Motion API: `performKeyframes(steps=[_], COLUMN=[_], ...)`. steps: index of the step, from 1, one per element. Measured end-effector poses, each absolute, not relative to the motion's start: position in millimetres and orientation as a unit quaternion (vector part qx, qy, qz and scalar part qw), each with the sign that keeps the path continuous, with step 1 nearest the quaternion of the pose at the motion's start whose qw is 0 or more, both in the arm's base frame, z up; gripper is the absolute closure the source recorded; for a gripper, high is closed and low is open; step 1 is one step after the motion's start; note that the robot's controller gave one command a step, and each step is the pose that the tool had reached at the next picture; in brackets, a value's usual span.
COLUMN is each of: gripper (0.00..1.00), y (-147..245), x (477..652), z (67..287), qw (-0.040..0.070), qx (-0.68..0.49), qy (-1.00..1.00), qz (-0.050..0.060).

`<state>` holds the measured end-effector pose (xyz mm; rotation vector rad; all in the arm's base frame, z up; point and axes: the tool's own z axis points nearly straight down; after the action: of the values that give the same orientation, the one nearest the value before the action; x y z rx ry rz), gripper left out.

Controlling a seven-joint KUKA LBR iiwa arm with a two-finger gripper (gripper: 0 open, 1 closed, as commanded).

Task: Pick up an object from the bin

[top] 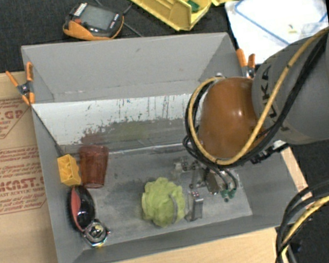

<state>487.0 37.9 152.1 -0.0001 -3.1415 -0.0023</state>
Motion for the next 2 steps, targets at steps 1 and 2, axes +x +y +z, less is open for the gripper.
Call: performKeyframes(steps=[1, 2], gripper=[0.0, 0.0], y=[37.9, 37.9], x=[487.0, 487.0], z=[152.1, 152.1], qw=[0.0, 0.0], qx=[0.0, 0.0], qy=[-1.0, -1.0], qz=[-0.001, -0.001])
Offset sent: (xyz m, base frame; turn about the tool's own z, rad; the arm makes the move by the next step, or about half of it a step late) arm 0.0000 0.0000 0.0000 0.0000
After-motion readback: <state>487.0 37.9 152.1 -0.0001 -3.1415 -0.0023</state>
